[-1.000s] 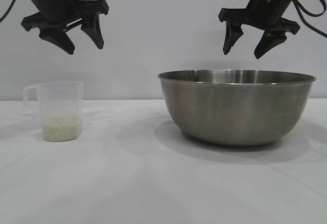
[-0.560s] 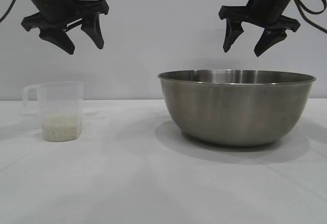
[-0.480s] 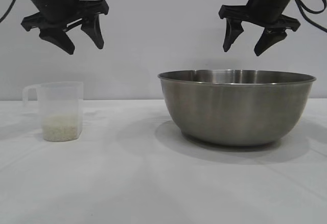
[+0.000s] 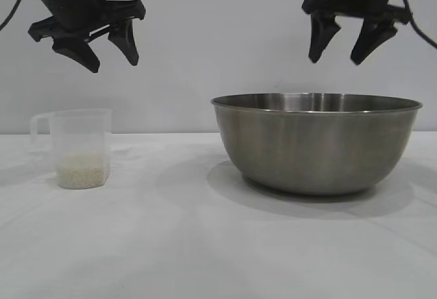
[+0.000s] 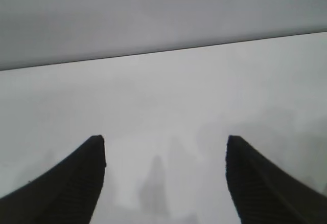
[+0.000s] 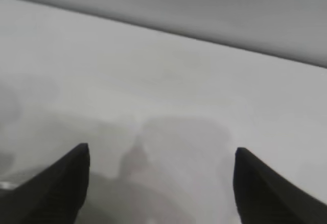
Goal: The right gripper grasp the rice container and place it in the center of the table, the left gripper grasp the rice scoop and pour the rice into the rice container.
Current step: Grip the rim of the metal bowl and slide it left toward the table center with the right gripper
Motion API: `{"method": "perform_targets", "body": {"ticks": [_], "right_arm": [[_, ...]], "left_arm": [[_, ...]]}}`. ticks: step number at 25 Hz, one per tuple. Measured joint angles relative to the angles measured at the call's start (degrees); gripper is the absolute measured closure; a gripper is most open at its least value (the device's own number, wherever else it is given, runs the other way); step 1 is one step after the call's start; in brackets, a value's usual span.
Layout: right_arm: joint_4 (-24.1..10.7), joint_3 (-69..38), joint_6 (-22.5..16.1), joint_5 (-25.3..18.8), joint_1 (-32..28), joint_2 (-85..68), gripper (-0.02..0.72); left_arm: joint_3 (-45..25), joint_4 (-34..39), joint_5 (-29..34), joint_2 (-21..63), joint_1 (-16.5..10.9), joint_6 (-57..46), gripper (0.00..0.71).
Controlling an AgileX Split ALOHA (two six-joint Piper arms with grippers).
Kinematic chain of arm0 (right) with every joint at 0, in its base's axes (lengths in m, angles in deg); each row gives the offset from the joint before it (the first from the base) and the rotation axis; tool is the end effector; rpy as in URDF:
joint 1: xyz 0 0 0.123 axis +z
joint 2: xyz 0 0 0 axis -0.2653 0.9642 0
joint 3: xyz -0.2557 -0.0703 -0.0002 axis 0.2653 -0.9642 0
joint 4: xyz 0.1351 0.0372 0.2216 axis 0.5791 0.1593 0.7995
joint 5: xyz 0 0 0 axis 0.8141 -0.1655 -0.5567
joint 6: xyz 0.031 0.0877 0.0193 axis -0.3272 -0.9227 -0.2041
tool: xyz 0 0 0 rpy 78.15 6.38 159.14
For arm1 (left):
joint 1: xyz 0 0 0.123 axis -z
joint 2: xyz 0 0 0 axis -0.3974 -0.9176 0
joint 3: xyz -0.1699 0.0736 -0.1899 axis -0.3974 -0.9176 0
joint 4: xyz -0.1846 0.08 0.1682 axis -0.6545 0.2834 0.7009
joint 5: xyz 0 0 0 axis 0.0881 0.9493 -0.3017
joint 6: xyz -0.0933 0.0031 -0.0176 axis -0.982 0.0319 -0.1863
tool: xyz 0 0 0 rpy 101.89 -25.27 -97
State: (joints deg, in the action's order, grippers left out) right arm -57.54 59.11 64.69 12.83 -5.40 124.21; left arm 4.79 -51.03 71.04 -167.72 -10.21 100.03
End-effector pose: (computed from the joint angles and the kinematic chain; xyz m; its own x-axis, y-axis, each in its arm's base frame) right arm 0.4486 0.0919 0.2281 -0.7956 -0.2932 -0.5302 -0.3648 0.9305 0.0329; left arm 0.4419 -0.1129 0.1870 -0.6422 0.0159 -0.7663 0.2165 0.9628 -0.1615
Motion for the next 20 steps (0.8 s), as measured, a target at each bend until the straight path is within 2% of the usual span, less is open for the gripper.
{"method": "perform_targets", "body": {"ticks": [3, 7, 11, 14, 20], "right_arm": [[-1.3, 0.0, 0.0, -6.7, 0.0, -2.7, 0.201], [-1.5, 0.0, 0.0, -13.8, 0.0, -4.5, 0.201], [0.2, 0.0, 0.0, -22.0, 0.0, -4.5, 0.201], [2.0, 0.0, 0.0, -23.3, 0.0, -4.5, 0.201], [2.4, 0.0, -0.1, -23.4, 0.0, -4.3, 0.201]], "left_arm": [[0.0, 0.2, 0.0, 0.0, 0.0, 0.0, 0.289], [0.0, 0.2, 0.0, 0.0, 0.0, 0.0, 0.289], [0.0, 0.2, 0.0, 0.0, 0.0, 0.0, 0.289], [0.0, 0.2, 0.0, 0.0, 0.0, 0.0, 0.289], [0.0, 0.2, 0.0, 0.0, 0.0, 0.0, 0.289]]}}
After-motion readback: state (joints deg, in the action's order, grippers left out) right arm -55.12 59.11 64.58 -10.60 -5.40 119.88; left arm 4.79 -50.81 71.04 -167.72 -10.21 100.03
